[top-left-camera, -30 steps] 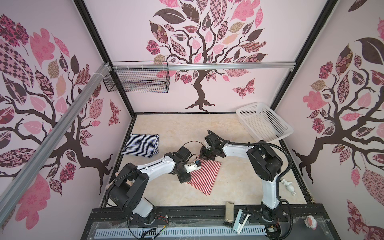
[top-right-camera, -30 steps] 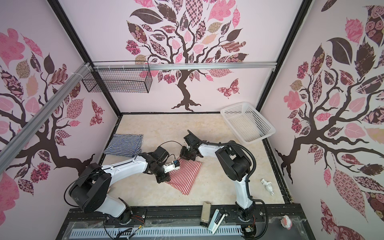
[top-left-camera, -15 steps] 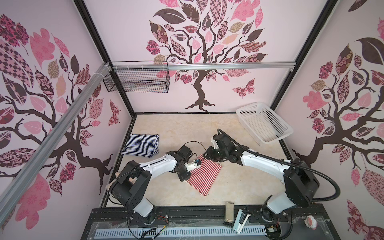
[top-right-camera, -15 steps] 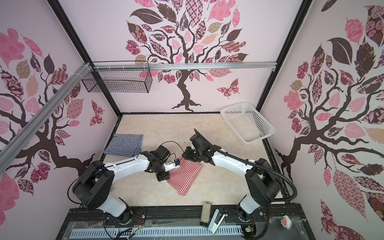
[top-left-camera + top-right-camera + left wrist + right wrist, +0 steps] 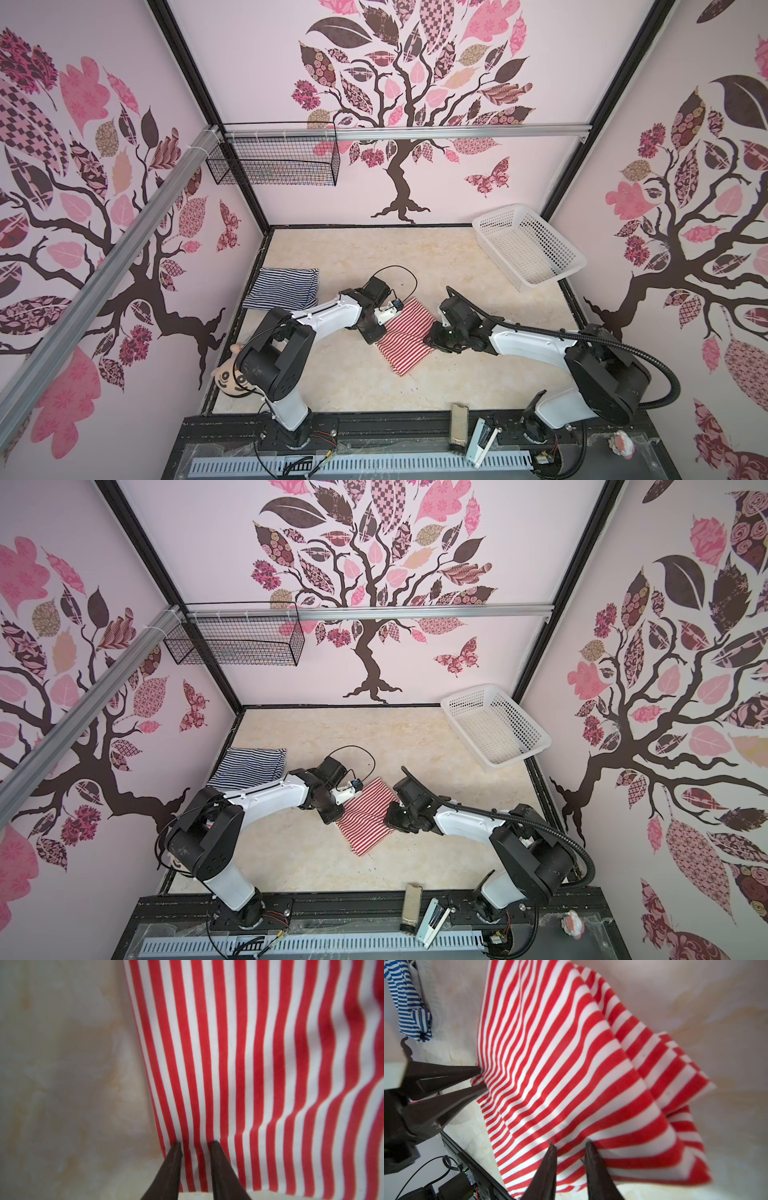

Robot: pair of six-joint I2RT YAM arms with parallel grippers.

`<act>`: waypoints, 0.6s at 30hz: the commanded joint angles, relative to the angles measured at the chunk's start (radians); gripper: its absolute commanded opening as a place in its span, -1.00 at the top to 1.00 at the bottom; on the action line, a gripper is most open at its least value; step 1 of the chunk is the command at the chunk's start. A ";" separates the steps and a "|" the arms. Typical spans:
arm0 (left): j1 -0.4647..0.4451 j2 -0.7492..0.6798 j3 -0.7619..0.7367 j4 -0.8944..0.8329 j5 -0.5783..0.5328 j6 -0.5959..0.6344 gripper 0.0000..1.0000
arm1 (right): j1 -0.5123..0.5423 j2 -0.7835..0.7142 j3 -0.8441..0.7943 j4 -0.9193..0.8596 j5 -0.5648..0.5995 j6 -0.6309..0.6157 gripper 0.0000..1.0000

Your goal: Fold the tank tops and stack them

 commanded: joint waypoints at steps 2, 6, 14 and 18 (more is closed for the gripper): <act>0.007 0.019 0.033 -0.003 -0.059 -0.010 0.43 | 0.006 0.025 -0.068 0.004 0.017 0.021 0.45; 0.006 -0.037 0.042 -0.008 -0.054 -0.050 0.41 | 0.012 -0.066 -0.058 -0.044 0.021 0.031 0.45; -0.067 -0.196 0.070 -0.070 0.198 -0.051 0.33 | 0.014 -0.185 0.095 -0.170 0.093 -0.022 0.40; -0.113 -0.167 0.070 -0.091 0.290 -0.036 0.33 | 0.002 -0.047 0.139 -0.117 0.081 -0.031 0.41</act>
